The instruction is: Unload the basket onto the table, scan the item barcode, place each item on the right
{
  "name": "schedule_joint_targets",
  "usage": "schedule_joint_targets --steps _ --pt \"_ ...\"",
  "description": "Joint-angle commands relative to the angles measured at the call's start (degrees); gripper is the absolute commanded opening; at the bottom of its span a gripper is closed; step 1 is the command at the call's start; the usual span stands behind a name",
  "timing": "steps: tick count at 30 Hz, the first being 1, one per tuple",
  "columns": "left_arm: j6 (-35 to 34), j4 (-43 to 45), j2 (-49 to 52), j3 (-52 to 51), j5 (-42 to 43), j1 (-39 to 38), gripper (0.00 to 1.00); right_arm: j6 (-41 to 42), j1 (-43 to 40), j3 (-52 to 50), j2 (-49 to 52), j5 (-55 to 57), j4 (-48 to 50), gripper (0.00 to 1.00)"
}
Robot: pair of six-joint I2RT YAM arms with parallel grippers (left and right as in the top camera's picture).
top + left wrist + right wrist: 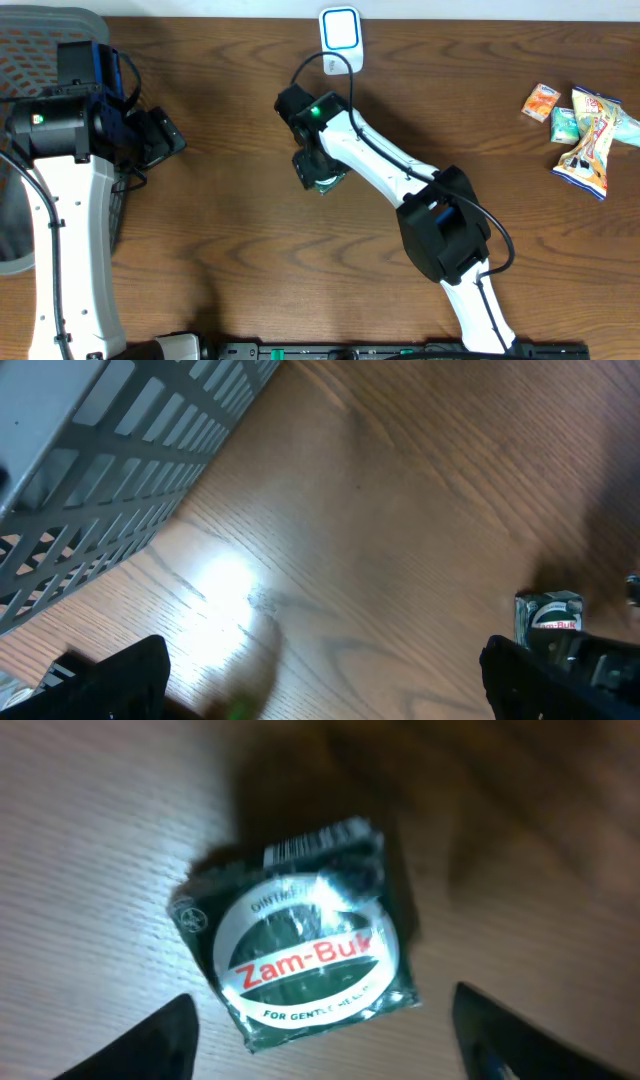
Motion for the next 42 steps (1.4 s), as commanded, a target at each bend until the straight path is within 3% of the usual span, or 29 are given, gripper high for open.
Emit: schedule_joint_targets --steps 1,7,14,17,19,27,32,34,38,42 --pt "-0.3 -0.2 0.4 -0.2 -0.3 0.1 0.98 -0.7 -0.3 -0.9 -0.4 -1.4 0.1 0.79" --pt "-0.3 -0.2 0.4 -0.2 -0.3 0.1 0.98 -7.6 -0.2 -1.2 -0.4 -1.4 2.4 0.89" --pt "-0.3 -0.2 0.4 -0.2 -0.3 0.1 0.98 -15.0 -0.3 -4.6 -0.4 -1.4 4.6 0.92" --pt "-0.3 -0.2 0.4 -0.2 -0.3 0.1 0.98 -15.3 -0.6 -7.2 -0.3 -2.1 7.4 0.84" --pt "-0.3 -0.2 0.4 -0.2 -0.3 0.1 0.98 -15.3 -0.7 -7.9 -0.3 -2.3 7.9 0.73" --pt "-0.3 -0.2 0.4 -0.2 -0.3 0.1 0.97 -14.6 -0.7 -8.0 -0.3 3.0 6.1 0.69" --pt "-0.3 -0.2 0.4 -0.2 -0.3 0.1 0.98 -10.1 -1.2 -5.0 -0.5 9.0 -1.9 0.85" --pt "-0.3 -0.2 0.4 -0.2 -0.3 0.1 0.98 -8.1 -1.6 -2.3 -0.5 9.0 -6.6 0.99" --pt "-0.3 -0.2 0.4 -0.2 -0.3 0.1 0.98 -3.5 -1.6 3.9 -0.5 4.7 -13.6 0.99" --pt "-0.3 -0.2 0.4 -0.2 -0.3 0.1 0.98 -0.9 -1.5 7.6 -0.5 -13.4 -14.0 0.99"
